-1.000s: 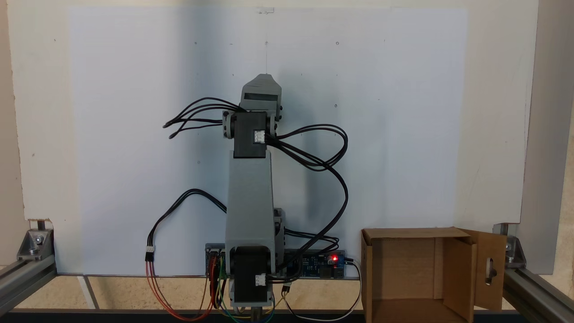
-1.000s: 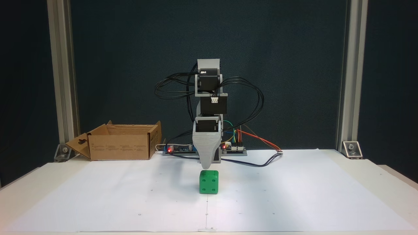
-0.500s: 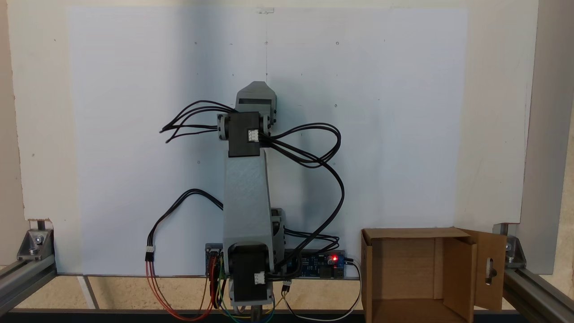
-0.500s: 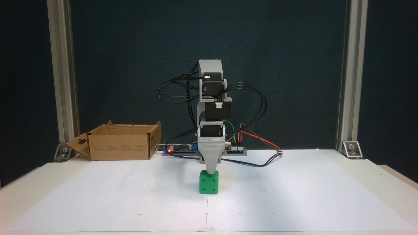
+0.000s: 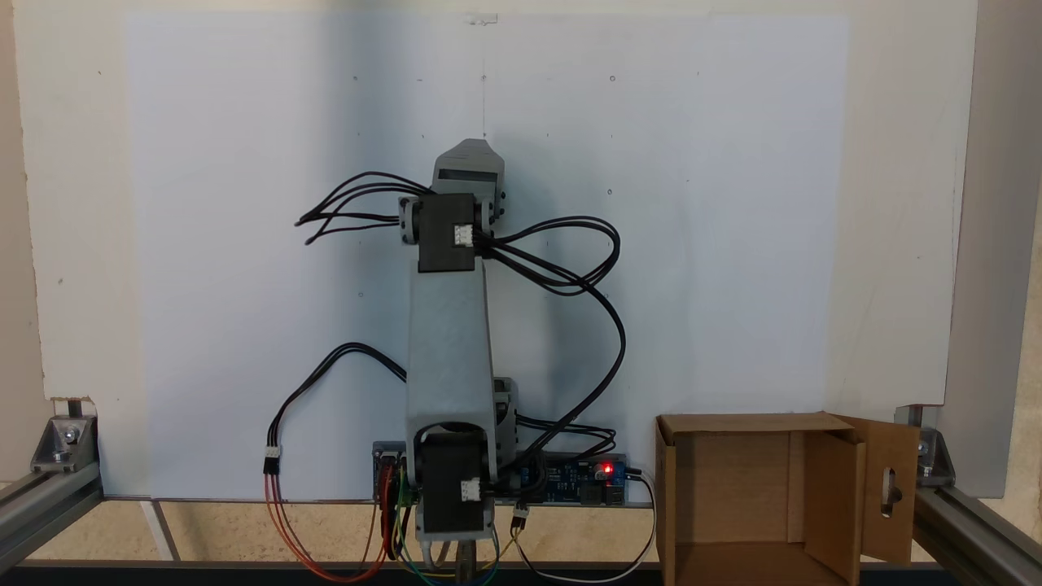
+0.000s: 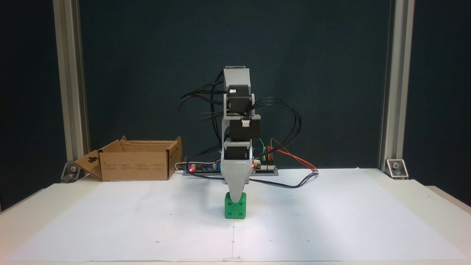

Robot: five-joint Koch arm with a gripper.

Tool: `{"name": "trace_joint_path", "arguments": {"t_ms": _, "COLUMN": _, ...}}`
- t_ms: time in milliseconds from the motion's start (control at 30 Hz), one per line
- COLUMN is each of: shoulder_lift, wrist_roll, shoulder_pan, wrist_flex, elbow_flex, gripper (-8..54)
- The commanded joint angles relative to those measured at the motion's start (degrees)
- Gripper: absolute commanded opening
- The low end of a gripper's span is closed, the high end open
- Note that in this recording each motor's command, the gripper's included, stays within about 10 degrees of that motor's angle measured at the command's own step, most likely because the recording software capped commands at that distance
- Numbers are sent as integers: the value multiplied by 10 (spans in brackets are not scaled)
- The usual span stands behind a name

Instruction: Grasp a green dice and put it in the bin.

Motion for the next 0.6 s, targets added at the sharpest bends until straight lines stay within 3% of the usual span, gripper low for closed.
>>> {"name": "trace_joint_path", "arguments": {"t_ms": 0, "shoulder_lift": -1, "wrist_roll": 22, "shoulder_pan": 11, "wrist_flex": -20, "elbow_flex": -3, "gripper": 432}}
{"name": "trace_joint_path", "arguments": {"t_ms": 567, "shoulder_lift": -38, "wrist_roll": 21, "shoulder_pan": 20, "wrist_flex": -56, "elbow_flex": 7, "gripper": 412}}
